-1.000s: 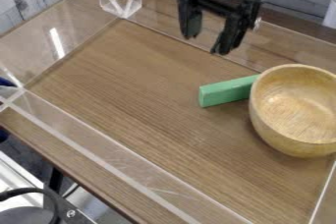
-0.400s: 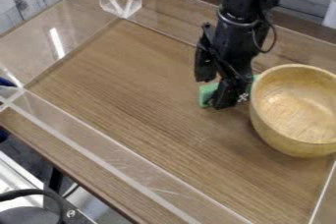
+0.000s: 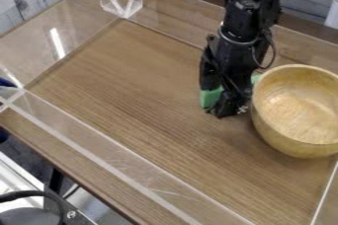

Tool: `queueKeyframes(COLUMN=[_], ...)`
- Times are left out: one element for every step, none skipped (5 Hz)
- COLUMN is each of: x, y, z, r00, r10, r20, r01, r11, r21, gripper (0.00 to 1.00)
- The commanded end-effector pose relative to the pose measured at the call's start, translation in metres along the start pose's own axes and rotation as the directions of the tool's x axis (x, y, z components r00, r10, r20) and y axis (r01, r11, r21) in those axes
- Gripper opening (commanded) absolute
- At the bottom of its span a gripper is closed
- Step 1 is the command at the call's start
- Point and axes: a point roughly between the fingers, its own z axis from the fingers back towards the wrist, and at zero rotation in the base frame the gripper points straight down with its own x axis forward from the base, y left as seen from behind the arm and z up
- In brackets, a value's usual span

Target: Put the green block in the brown bowl

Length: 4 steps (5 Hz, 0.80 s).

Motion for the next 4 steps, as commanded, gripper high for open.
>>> queueKeyframes(x=[0.0089, 0.011, 0.007, 0.0016], y=[0.0092, 0.0119, 0.0137, 0.0175], z=[0.0, -0.0079, -0.0062, 0.0018], r00=[0.996, 0.991, 0.994, 0.996], r10=[-0.05, -0.082, -0.055, -0.026], r20=[0.07, 0.108, 0.094, 0.082], r01=[0.048, 0.077, 0.054, 0.027], r11=[0.998, 0.996, 0.998, 1.0], r21=[0.035, 0.045, 0.015, -0.009], gripper=[1.0, 1.0, 0.0, 0.0])
